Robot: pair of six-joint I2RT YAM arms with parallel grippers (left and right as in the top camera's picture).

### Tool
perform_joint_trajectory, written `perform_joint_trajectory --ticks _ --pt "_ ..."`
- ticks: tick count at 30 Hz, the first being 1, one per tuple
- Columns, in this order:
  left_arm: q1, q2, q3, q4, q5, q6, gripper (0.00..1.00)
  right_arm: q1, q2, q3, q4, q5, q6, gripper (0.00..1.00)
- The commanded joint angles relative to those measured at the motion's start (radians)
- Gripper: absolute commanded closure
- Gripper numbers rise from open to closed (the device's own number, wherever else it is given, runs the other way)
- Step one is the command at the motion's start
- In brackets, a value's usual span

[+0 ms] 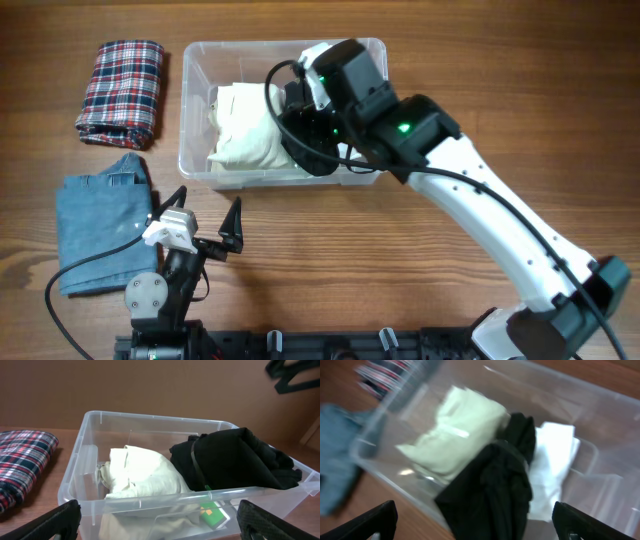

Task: Pack container
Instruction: 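Push the black shirt down into the bin with the right gripper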

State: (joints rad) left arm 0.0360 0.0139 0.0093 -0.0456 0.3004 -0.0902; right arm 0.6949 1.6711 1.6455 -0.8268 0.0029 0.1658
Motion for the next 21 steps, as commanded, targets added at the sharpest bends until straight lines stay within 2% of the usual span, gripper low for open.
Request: perform_joint_trajectory --ticks 1,11,17,21 --pt "0.008 -0.007 -0.004 -0.004 -0.006 0.011 0.0 0.008 0.077 0.016 -0.014 0.12 -0.036 0.0" --pt "0.008 -0.007 -0.004 -0.004 -0.006 0.012 0.0 0.009 0.112 0.016 -0.06 0.032 -0.037 0.0" --pt "0.008 -0.007 -0.004 -0.004 -0.006 0.012 0.0 0.009 0.112 0.016 -0.067 -0.109 -0.119 0.0" --pt "0.008 -0.007 -0.004 -0.004 -0.006 0.012 0.0 0.009 0.112 0.016 -0.083 -0.116 -0.15 0.0"
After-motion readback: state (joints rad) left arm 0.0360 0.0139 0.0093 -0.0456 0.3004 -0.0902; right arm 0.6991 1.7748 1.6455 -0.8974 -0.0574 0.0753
